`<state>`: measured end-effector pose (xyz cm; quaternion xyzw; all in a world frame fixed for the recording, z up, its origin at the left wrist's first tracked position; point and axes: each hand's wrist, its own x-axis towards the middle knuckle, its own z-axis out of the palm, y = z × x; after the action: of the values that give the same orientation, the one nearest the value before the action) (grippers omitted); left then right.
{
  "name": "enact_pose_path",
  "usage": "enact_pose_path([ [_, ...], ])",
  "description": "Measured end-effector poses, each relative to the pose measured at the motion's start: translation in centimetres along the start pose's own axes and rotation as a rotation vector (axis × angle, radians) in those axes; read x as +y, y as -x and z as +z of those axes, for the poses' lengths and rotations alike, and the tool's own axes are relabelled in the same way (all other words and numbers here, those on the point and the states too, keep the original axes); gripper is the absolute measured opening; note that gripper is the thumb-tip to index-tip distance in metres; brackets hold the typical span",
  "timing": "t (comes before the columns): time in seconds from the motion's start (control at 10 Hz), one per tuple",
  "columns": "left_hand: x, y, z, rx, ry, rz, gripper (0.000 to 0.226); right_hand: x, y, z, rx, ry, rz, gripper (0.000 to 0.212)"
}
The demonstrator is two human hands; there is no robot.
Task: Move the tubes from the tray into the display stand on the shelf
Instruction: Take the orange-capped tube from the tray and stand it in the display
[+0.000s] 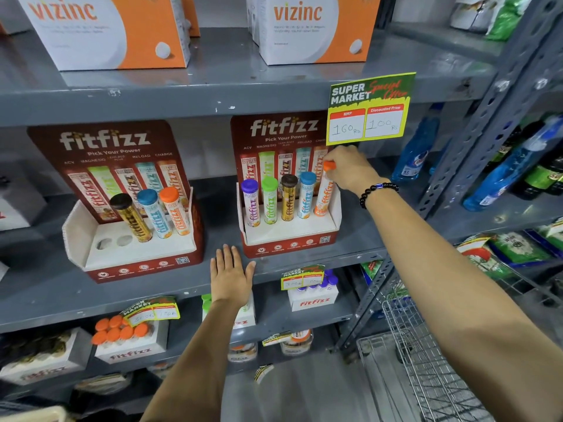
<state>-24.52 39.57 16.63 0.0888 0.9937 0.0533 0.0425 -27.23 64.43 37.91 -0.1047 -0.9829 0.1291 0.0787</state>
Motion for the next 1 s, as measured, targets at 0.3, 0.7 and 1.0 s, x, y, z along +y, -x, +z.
enact_pose_path([
  [0.3, 0.0, -0.1, 0.0, -0.008, 0.001, -0.002, 0.068, -0.3, -0.1, 0.3, 0.010, 0.031, -0.020, 0.024],
  [0.7, 0.0, -0.1, 0.0, -0.010, -0.009, -0.007, 0.067, -0.2, -0.1, 1.2, -0.032, 0.015, -0.001, 0.033],
  [1.0, 0.0, -0.1, 0.0, -0.029, -0.007, -0.013, 0.066, 0.5, 0.9, 2.5, -0.048, -0.040, -0.023, 0.040],
])
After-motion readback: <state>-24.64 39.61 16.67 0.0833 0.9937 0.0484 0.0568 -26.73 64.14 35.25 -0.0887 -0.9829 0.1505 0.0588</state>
